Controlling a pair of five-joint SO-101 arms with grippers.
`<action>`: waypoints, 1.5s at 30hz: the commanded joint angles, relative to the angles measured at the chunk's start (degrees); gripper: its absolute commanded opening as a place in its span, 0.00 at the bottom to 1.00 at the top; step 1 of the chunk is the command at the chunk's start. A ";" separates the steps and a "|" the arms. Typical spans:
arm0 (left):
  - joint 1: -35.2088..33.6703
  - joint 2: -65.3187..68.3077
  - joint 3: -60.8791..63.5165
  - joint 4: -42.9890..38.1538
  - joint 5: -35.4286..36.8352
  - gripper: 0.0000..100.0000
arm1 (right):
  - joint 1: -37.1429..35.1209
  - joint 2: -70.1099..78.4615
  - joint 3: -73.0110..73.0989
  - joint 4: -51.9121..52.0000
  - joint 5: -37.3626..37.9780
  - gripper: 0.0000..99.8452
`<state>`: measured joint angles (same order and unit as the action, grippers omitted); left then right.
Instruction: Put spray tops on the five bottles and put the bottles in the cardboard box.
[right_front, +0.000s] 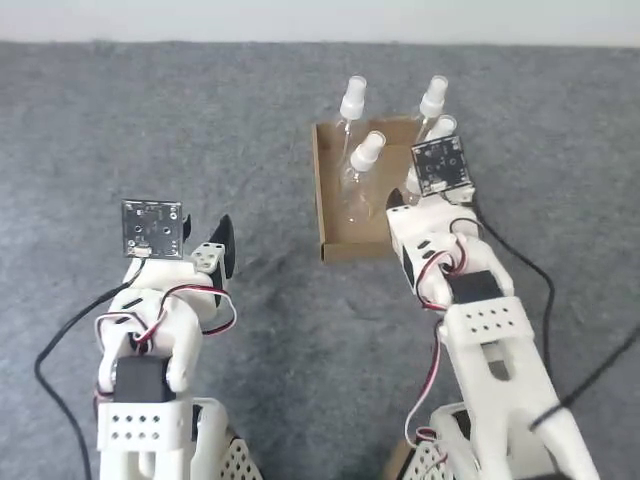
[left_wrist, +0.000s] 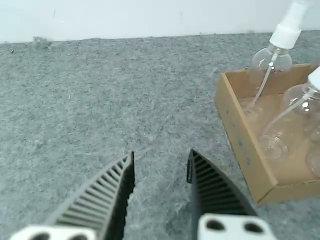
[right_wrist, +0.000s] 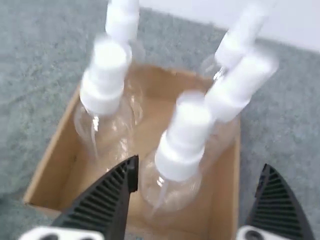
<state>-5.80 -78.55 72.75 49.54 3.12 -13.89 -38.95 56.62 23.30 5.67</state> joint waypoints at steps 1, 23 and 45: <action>-0.35 0.44 -0.48 -1.58 -0.18 0.15 | 0.31 -6.02 -6.51 4.97 -0.26 0.31; -6.51 -21.19 6.64 3.25 -0.35 0.16 | 11.56 -43.47 13.63 25.63 1.76 0.16; -13.63 -25.85 23.78 15.47 -0.44 0.15 | 13.14 -65.10 39.82 32.31 13.36 0.02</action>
<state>-19.08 -103.43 96.92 60.44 3.12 -2.29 -103.21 95.03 55.30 18.24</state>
